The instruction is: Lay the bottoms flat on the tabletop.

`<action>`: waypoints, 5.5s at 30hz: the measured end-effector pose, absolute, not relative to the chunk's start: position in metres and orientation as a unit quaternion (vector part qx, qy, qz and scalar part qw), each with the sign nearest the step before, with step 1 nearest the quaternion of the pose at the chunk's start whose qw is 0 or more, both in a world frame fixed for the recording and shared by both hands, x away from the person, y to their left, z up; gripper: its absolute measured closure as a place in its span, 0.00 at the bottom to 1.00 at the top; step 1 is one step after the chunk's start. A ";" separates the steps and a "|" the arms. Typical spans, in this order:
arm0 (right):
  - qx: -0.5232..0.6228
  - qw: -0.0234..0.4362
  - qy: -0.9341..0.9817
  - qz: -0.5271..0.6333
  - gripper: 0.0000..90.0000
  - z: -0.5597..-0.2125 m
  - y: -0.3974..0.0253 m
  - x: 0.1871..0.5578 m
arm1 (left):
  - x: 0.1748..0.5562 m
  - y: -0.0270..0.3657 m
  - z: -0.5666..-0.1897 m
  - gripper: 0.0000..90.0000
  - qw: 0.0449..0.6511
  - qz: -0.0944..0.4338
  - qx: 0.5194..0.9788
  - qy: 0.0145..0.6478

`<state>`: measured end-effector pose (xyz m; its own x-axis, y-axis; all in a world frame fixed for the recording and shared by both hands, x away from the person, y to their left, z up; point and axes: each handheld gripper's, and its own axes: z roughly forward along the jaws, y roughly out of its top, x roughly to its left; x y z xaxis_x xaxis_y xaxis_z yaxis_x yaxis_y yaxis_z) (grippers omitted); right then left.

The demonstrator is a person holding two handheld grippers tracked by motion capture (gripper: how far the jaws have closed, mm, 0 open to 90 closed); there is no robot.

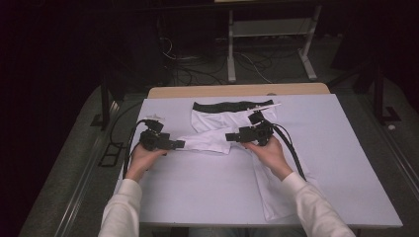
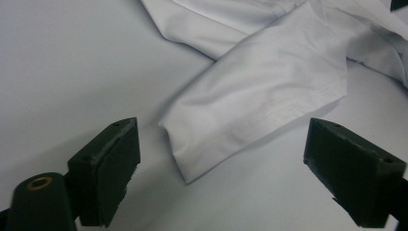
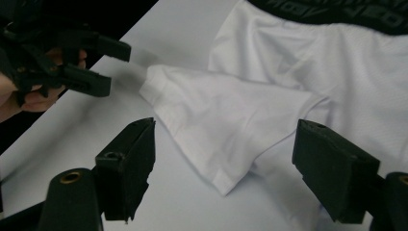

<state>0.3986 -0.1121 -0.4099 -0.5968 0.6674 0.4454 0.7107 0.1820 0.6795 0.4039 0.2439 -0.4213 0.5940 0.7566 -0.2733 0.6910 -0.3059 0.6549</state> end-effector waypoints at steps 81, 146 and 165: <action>-0.426 0.207 -0.800 -0.367 0.96 -0.463 -0.066 0.242 | 0.249 0.290 -0.417 0.99 0.337 -0.085 0.851 0.393; -0.401 0.015 -0.808 -0.431 0.00 -0.390 -0.206 0.291 | 0.297 0.234 -0.389 0.00 0.464 0.014 0.822 0.329; -0.440 -0.055 -0.763 -0.469 0.00 -0.410 -0.260 0.278 | 0.309 0.199 -0.401 0.00 0.505 0.040 0.797 0.328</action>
